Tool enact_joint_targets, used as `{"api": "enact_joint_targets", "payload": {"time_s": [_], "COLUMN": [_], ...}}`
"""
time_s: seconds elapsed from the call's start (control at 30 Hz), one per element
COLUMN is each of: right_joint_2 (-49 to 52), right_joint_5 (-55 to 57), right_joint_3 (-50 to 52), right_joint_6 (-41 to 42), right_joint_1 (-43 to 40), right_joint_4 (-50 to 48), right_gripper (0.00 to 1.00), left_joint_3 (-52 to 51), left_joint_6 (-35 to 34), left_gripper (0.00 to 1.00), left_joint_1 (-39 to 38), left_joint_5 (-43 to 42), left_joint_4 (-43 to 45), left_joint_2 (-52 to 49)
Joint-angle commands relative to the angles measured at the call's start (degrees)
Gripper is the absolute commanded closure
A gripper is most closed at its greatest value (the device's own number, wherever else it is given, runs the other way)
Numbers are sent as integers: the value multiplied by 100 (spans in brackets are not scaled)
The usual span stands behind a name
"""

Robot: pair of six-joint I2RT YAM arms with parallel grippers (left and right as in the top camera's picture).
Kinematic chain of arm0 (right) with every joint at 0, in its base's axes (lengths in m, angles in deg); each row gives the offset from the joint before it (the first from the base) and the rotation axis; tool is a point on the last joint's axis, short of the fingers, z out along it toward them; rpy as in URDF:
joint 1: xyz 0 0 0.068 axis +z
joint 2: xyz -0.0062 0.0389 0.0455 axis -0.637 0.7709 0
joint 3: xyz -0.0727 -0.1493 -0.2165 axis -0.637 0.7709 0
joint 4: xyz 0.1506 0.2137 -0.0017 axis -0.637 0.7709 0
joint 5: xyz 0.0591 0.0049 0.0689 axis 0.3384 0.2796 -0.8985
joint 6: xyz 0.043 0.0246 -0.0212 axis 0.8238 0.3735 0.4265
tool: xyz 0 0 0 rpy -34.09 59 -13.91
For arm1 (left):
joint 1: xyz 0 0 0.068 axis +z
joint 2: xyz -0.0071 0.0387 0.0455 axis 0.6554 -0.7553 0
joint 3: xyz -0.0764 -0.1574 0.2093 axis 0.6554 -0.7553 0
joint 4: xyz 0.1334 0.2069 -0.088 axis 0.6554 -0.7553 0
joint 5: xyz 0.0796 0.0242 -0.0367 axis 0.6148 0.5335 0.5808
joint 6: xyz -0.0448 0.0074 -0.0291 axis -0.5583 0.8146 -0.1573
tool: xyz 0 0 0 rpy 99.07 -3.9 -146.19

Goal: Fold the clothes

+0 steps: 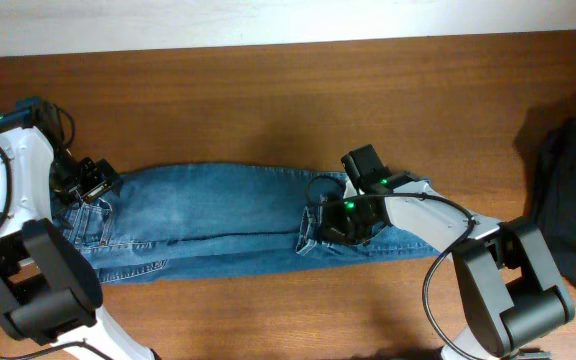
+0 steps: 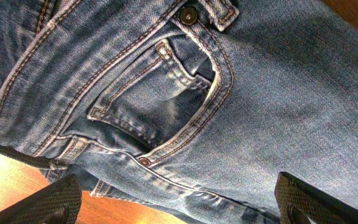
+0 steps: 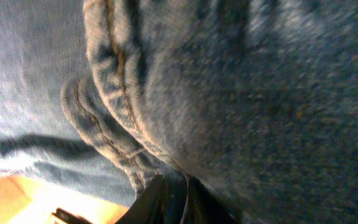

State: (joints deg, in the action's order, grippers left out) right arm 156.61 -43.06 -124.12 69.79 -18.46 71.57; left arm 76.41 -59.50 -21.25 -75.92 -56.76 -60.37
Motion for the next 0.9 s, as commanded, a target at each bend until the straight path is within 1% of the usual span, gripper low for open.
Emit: {"api": "enact_joint_targets", "payload": {"time_s": [0.0,0.07,0.1,0.13,0.17,0.27,0.3,0.47,0.5,0.53,0.6,0.63,0.7,0.8,0.87], "right_joint_2": [59,57,57,52,39,-59,-114,-466,-542,-595,-680,-702,-704,-706,-704], "right_joint_5": [568,564,564,564,566,612,632,1060,1244,1438,1965,2223,2634,2988,2981], "right_joint_3": [35,31,15,-13,-59,-295,-409,-1311,-1567,-1790,-2319,-2579,-3045,-3392,-3410], "right_joint_6": [396,391,385,273,72,-466,-588,-1364,-1558,-1674,-1873,-1943,-2065,-2162,-2527], "right_joint_1": [7,-4,-13,-28,-35,-46,-50,-61,-61,-61,-90,-125,-260,-610,-946], "right_joint_4": [-136,-188,-186,-184,-184,42,195,1263,1550,1799,2398,2697,3289,3980,4328], "right_gripper": [83,88,92,95,96,95,93,85,80,72,34,18,2,1,1], "left_joint_3": [-9,-9,-9,-9,-9,-9,-9,-9,-9,-9,-9,-9,-9,-9,-9], "left_joint_6": [-15,-15,-15,-15,-15,-15,-15,-15,-15,-15,-15,-15,-15,-15,-15], "left_gripper": [1,1,1,1,1,1,1,1,1,1,1,1,1,1,1], "left_joint_1": [33,33,33,33,33,33,33,33,33,33,33,33,33,33,33], "left_joint_5": [-61,-61,-61,-61,-61,-61,-59,-59,-59,-59,-59,-59,-61,-59,-59], "left_joint_4": [-7,-7,-7,-7,-7,-4,-2,17,22,28,42,42,37,31,15], "left_joint_2": [11,11,11,11,11,11,11,11,11,11,11,11,11,11,11]}}
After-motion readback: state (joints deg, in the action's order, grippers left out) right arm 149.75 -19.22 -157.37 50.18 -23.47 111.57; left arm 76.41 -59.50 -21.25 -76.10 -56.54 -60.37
